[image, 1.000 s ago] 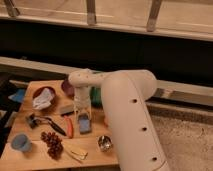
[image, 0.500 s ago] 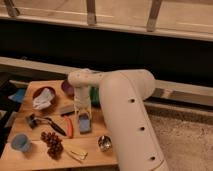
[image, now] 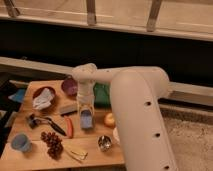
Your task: Place sponge in metal cup
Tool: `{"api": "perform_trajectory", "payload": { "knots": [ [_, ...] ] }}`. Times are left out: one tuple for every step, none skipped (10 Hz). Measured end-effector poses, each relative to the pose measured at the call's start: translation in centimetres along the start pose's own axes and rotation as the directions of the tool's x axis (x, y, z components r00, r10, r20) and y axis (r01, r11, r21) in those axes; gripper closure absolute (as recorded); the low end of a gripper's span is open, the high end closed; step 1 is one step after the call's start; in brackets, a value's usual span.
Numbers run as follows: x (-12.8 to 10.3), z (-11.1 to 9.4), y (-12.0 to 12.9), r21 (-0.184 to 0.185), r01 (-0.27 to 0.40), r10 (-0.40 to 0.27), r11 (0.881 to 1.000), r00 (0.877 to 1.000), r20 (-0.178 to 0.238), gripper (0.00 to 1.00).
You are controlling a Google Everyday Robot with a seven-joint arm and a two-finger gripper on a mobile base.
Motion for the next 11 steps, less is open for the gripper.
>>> {"api": "perform_trajectory", "payload": {
  "knots": [
    [0.1,-0.6,-0.5,-0.016,-0.008,0.008,1.000,1.000,0.017,1.00],
    [0.7,-2.3,-1.8,-0.047,-0.030,0.032,0.998,0.998,0.055,1.00],
    [1.3,-3.5,-3.1,-0.068,-0.049,0.055,0.996,0.995,0.083,1.00],
    [1.9,-4.6,-4.3,-0.084,-0.068,0.077,0.994,0.991,0.109,1.00],
    [2.8,-5.9,-5.9,-0.097,-0.093,0.106,0.991,0.984,0.140,1.00],
    [3.7,-7.3,-7.0,-0.104,-0.115,0.131,0.988,0.977,0.166,1.00],
    [4.3,-7.8,-7.6,-0.106,-0.127,0.144,0.986,0.974,0.176,1.00],
    [4.9,-7.8,-8.1,-0.105,-0.135,0.152,0.985,0.973,0.175,1.00],
    [5.3,-7.4,-8.2,-0.101,-0.142,0.157,0.985,0.975,0.160,1.00],
    [5.7,-6.5,-7.8,-0.092,-0.142,0.154,0.986,0.980,0.130,1.00],
    [6.2,-5.7,-7.6,-0.085,-0.144,0.152,0.986,0.983,0.101,1.00]
  ]
}}
